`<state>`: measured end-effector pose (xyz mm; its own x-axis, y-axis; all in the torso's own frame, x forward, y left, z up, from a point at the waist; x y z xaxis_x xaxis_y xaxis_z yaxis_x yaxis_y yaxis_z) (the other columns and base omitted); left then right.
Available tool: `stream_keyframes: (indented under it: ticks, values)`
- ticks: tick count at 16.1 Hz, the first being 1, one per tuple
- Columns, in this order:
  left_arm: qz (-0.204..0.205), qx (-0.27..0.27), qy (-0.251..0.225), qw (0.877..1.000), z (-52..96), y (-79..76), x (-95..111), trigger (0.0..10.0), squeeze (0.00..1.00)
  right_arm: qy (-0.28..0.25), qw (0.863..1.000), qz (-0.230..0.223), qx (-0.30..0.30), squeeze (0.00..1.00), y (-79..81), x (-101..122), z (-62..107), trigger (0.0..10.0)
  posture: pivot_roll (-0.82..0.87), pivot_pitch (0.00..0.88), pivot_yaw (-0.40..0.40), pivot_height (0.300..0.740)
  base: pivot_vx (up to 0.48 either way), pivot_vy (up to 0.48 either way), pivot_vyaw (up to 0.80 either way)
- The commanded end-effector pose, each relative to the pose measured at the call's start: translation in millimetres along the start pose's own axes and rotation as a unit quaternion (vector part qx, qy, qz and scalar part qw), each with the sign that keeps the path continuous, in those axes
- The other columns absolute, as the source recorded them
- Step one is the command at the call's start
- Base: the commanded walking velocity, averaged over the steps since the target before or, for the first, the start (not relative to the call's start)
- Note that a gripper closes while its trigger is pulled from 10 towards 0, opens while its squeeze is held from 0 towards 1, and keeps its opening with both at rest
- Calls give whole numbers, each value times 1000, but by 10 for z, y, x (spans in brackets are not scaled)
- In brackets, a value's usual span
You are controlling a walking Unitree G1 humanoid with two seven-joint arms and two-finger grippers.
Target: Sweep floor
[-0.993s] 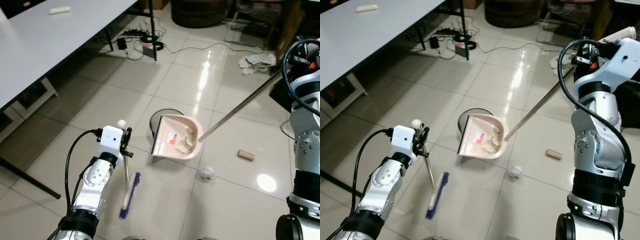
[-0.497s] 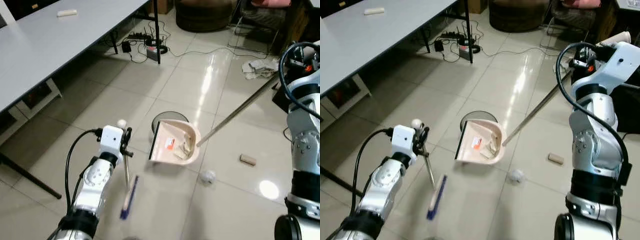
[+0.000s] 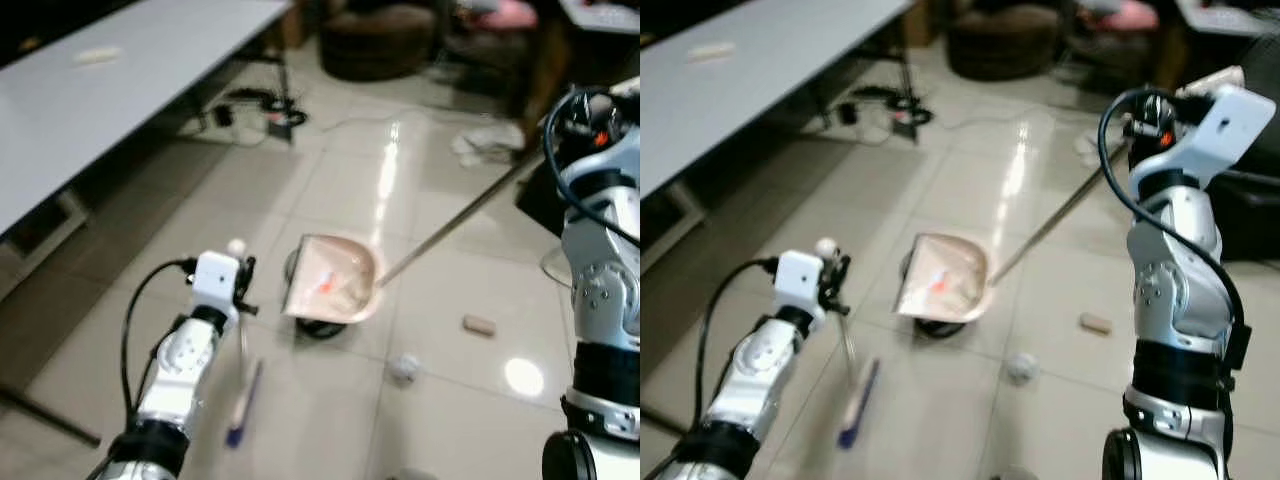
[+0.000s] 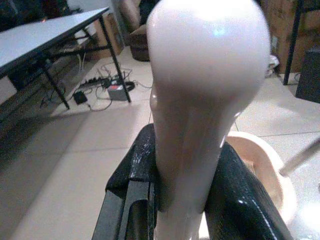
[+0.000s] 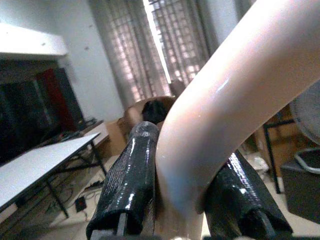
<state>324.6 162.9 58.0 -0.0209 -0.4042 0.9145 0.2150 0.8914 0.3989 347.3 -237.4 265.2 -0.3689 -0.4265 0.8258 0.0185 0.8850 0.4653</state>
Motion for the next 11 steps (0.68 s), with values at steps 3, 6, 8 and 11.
stream_keyframes:
  ticks: [3, 6, 8, 11]
  values:
    - [2, 0, -16, 1000, -35, -21, 88, 10000, 0, -32, 999, 7, 1, 0, 8, 147, -7, 10000, -34, 0, 67, 740, 401, 0, 0]
    - [-1, -1, -16, 1000, -37, -16, 93, 10000, 0, -31, 1000, 5, -1, 0, 4, 133, -4, 10000, -33, 0, 68, 740, 399, 0, 0]
    - [-2, -2, -16, 1000, -40, -20, 97, 10000, 0, -30, 1000, 6, -1, 0, -5, 123, -2, 10000, -32, 0, 67, 740, 398, 0, 0]
    - [-2, -4, -16, 1000, -40, -23, 96, 10000, 0, -32, 999, 6, -1, 0, -7, 103, -3, 10000, -32, 0, 70, 740, 401, 0, 0]
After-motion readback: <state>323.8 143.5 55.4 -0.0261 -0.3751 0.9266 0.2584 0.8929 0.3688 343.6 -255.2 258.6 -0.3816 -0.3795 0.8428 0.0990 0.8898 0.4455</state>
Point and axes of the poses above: a point about 5 cm out from each wrist's last joint towards the gripper, its own z axis pointing back from the gripper into the wrist, its own x axis along the axis of the wrist's last joint, y = z × x, the point moved 3 cm from there along -z, pointing out of the wrist towards the gripper, and after that the axes turned 14 degrees about -z, right-handed, at the moved point
